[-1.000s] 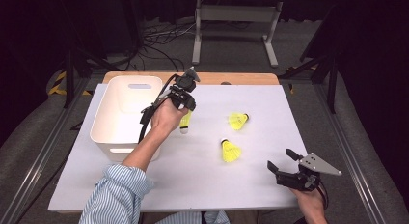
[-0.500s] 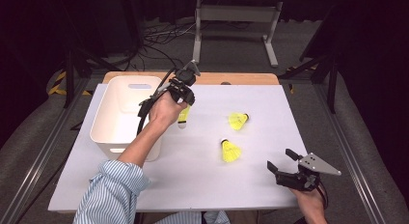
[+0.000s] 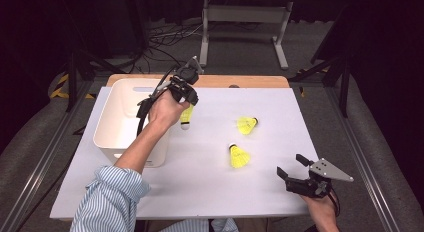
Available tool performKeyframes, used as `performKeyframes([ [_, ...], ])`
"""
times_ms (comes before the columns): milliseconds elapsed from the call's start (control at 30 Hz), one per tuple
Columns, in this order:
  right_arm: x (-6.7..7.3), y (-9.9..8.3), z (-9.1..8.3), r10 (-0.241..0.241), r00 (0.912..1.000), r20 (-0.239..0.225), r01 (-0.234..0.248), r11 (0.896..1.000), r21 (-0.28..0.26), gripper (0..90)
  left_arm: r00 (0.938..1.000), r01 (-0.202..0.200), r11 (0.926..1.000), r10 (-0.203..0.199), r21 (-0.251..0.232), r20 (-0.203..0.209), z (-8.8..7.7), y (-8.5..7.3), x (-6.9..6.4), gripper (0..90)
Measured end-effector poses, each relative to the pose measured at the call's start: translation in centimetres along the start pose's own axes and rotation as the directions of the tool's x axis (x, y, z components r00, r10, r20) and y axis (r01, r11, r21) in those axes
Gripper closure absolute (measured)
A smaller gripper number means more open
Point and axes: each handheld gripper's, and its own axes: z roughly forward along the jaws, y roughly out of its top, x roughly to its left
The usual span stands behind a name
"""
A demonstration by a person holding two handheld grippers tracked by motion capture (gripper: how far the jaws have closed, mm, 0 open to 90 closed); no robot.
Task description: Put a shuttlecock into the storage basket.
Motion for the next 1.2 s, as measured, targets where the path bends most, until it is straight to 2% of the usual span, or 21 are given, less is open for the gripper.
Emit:
performKeyframes([
  [300, 0.1, 0.0, 0.0, -0.001, 1.0000, 0.001, 0.001, 1.000, 0.000, 13.5, 0.9999, 0.013, 0.9998, -0.013, -0.017, -0.003, -1.2, -0.3, 0.4, 90.0],
  [533, 0.1, 0.0, 0.1, -0.004, 1.0000, -0.002, 0.004, 1.000, 0.005, 13.4, 0.9994, 0.034, 0.9990, -0.034, -0.028, -0.005, -2.1, -0.8, 1.3, 90.0],
  [767, 0.2, 0.0, 0.3, -0.009, 1.0000, -0.002, 0.009, 1.000, 0.014, 13.4, 0.9995, 0.031, 0.9989, -0.032, -0.034, -0.008, -2.8, -1.0, 1.5, 90.0],
  [1000, 0.3, 0.1, 0.8, -0.036, 0.9993, -0.006, 0.036, 0.999, 0.030, 13.4, 0.9987, 0.046, 0.9982, -0.047, -0.039, -0.018, -3.5, -1.5, 2.2, 90.0],
  [1200, 0.4, 0.1, 0.9, -0.042, 0.9991, -0.011, 0.042, 0.998, 0.036, 13.4, 0.9985, 0.051, 0.9980, -0.051, -0.038, -0.017, -3.8, -1.8, 2.6, 90.0],
])
